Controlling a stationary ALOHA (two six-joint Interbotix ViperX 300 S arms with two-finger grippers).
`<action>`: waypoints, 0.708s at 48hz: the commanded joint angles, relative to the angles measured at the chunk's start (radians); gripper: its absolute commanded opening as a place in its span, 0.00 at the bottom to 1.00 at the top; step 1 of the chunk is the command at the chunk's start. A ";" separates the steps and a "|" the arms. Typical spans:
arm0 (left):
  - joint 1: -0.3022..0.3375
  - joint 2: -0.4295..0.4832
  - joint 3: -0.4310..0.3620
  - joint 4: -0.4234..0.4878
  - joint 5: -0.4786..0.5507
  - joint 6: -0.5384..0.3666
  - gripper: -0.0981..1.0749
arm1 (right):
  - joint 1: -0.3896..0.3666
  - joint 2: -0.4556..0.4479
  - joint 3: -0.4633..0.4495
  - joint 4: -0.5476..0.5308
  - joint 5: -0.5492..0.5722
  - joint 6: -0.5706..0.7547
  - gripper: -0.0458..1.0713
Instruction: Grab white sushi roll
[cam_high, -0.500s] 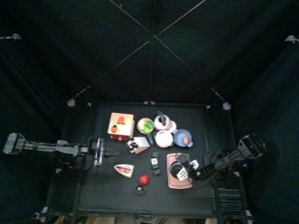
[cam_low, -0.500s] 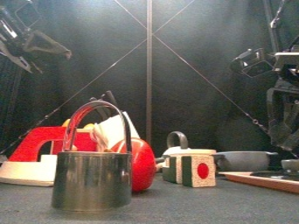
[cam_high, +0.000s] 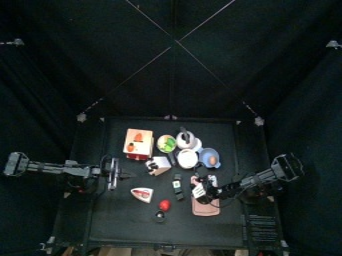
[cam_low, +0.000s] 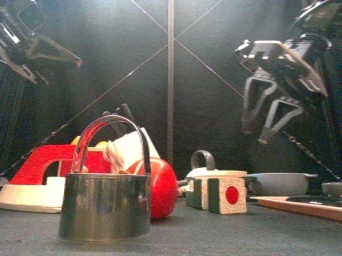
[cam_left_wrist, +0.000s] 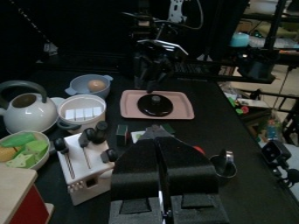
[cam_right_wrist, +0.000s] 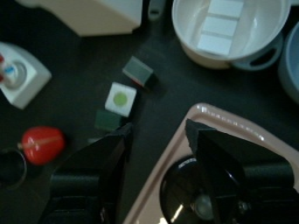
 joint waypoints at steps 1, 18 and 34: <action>0.003 0.005 -0.011 -0.008 -0.005 0.000 0.09 | -0.052 0.009 -0.040 -0.023 -0.002 -0.023 0.81; 0.020 0.005 0.003 -0.009 -0.005 0.002 0.09 | -0.193 0.115 -0.176 0.037 0.063 -0.311 0.81; 0.021 0.005 0.005 -0.009 -0.003 0.003 0.09 | -0.373 0.199 -0.181 0.112 -0.018 -0.431 0.82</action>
